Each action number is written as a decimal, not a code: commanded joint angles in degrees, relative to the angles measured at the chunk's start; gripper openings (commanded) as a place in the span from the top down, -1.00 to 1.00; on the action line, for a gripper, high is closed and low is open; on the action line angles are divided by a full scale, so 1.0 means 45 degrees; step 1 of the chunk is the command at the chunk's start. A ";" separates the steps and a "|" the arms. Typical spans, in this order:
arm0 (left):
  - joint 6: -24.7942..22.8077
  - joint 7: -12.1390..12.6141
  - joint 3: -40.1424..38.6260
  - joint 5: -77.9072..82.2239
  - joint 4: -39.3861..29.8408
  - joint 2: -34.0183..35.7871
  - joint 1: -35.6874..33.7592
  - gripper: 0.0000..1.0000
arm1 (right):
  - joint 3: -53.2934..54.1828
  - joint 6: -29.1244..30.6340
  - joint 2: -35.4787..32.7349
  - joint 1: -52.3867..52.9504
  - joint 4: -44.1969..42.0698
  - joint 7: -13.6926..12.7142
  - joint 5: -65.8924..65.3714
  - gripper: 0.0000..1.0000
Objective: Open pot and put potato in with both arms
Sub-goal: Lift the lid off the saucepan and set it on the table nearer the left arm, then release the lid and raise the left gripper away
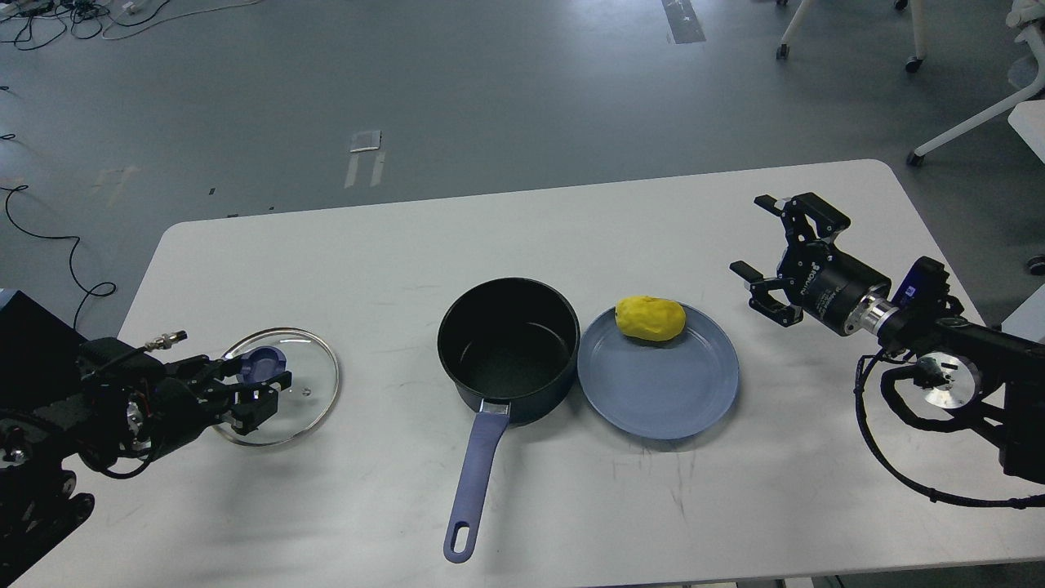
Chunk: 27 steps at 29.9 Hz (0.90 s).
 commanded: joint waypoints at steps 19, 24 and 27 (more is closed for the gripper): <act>-0.0195 -0.0002 0.0020 -0.1358 0.0349 0.0076 -0.0261 -0.95 | -0.0020 0.0018 -0.0077 0.0013 0.0039 0.0000 0.0000 -1.00; -0.1751 -0.0002 0.0019 -0.4203 -0.0451 0.0877 -0.1975 -0.95 | -0.0039 0.0057 -0.0311 0.0189 0.0136 0.0000 -0.0039 -1.00; -0.3511 -0.0002 0.0019 -0.6395 -0.0629 0.1152 -0.3306 -0.95 | -0.0039 0.0057 -0.0487 0.0306 0.0350 0.0000 -0.0097 -1.00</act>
